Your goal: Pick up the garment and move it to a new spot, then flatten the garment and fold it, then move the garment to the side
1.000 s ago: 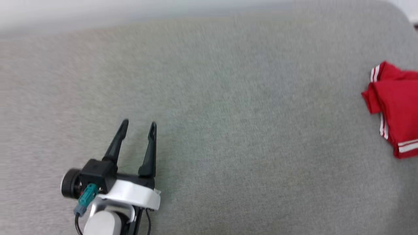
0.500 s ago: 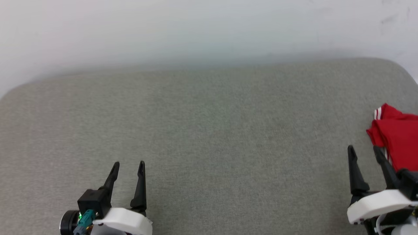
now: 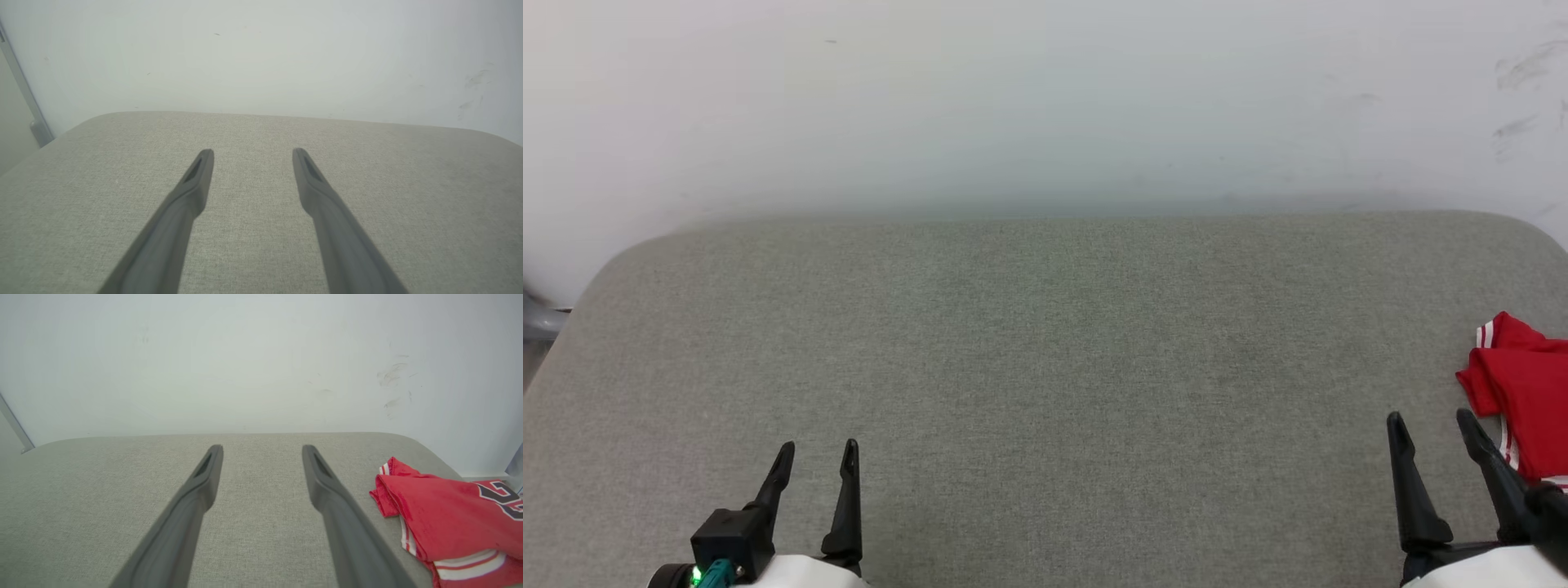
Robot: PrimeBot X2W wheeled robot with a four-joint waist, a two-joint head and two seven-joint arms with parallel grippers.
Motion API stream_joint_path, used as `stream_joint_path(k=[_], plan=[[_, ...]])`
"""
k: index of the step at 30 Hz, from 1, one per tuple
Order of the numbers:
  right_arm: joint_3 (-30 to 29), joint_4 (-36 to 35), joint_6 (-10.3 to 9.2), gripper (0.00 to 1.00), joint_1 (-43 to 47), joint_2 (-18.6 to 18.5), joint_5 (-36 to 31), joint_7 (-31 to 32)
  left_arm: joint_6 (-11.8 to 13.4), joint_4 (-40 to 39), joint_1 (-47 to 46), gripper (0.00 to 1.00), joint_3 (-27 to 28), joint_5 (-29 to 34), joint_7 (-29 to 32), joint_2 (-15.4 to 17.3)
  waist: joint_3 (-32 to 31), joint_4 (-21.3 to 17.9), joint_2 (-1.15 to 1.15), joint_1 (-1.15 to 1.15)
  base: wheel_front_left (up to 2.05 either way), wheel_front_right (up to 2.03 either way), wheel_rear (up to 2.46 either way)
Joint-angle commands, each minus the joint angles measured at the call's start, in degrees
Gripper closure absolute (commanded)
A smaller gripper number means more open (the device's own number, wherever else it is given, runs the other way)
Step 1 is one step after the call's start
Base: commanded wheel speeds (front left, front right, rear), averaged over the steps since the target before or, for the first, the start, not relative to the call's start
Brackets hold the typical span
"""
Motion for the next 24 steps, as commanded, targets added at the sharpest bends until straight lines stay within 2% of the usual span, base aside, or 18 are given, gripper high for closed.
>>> stream_joint_path(k=[1,5,21,22,24], plan=[[0.33,-0.99,-0.07,0.00,1.07,0.35,-0.17,0.28,-0.18,-0.26,0.54,0.00,0.40,0.15,-0.38,0.01,-0.11,-0.06,0.00,0.01,0.00,0.00,0.00],[0.76,-4.52,-0.07,0.00,2.89,0.40,1.02,2.34,-1.15,0.07,0.95,0.00,1.10,1.11,-0.39,-0.41,-0.34,-0.14,0.00,0.01,0.00,0.00,0.00],[1.08,-3.85,-0.07,0.00,2.06,0.43,2.16,2.73,-2.50,0.62,0.14,0.00,2.03,2.26,-0.39,-1.60,-0.16,-0.05,0.00,0.01,0.00,0.00,0.00],[1.17,-3.96,0.00,1.00,2.11,0.17,2.13,2.68,-2.36,0.45,0.64,1.00,1.86,2.09,0.00,-1.37,-0.15,-0.05,0.00,0.01,0.00,0.00,0.00],[1.32,-3.07,0.00,1.00,2.22,0.16,2.31,2.65,-2.41,1.29,0.96,1.00,1.72,2.00,0.18,-1.42,-0.13,-0.05,0.00,0.01,0.00,0.00,0.00]])
